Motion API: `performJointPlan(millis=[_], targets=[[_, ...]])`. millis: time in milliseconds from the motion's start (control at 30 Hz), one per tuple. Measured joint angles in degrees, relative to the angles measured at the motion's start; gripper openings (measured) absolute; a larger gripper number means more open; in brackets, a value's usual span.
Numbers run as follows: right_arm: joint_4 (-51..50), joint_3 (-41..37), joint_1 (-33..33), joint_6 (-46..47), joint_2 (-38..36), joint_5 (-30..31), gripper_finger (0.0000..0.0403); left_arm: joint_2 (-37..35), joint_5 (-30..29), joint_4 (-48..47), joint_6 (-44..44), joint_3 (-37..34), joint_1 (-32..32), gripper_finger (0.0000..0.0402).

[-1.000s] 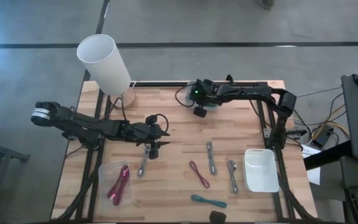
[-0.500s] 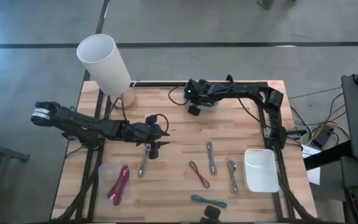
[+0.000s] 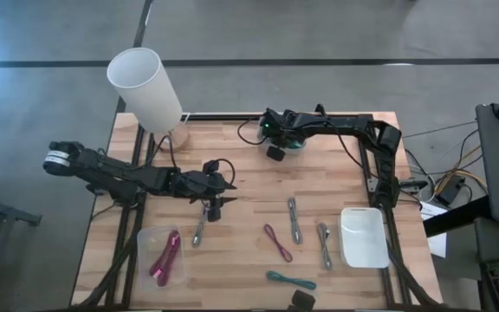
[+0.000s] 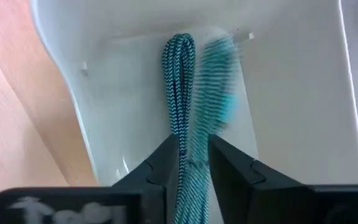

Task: Pick & Place USB Port
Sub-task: Put the top blue striped charger cable into the gray bin, then put the middle white striped charger cable into the white striped bin

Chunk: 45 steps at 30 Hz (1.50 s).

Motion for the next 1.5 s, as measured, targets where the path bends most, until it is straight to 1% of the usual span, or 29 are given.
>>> performJointPlan(millis=[267,467,600,767,933,1067,1167,1300,1433,1500], targets=[[-0.9,-0.1,1.1,1.4,-0.3,0.0,0.0131,0.0,0.0,0.0,-0.1,0.0,0.0,0.0165],[-6.9,-0.1,5.4,3.9,-5.1,-0.1,0.0146,0.0,0.0,0.0,-0.1,0.0,0.0,0.0165],[-11.5,-0.1,10.1,10.1,-10.4,-0.4,0.0148,0.0,0.0,0.0,-0.1,0.0,0.0,0.0165],[-16.9,-0.6,16.6,20.5,-16.7,-5.7,0.0146,0.0,0.0,0.0,-0.2,0.0,0.0,0.0165],[-19.1,-4.1,23.7,29.6,-21.4,-6.1,0.0149,0.0,0.0,0.0,-0.2,0.0,0.0,0.0165],[-19.0,-9.5,28.5,40.3,-23.9,-9.9,0.0152,0.0,0.0,0.0,-0.2,0.0,0.0,0.0165],[-18.1,-13.3,32.6,46.7,-24.4,-10.7,0.0152,0.0,0.0,0.0,-0.2,0.0,0.0,0.0165],[-14.3,-16.9,38.0,47.5,-23.7,-10.9,0.0152,0.0,0.0,0.1,-0.2,0.0,0.0,0.0165],[-5.8,-19.7,42.5,45.3,-23.0,-14.4,0.0148,0.0,0.0,0.5,-0.2,0.0,0.0,0.0165],[-2.4,-20.4,44.3,45.1,-22.8,-15.1,0.0146,0.0,0.0,0.6,-0.2,0.0,0.0,0.0165]])
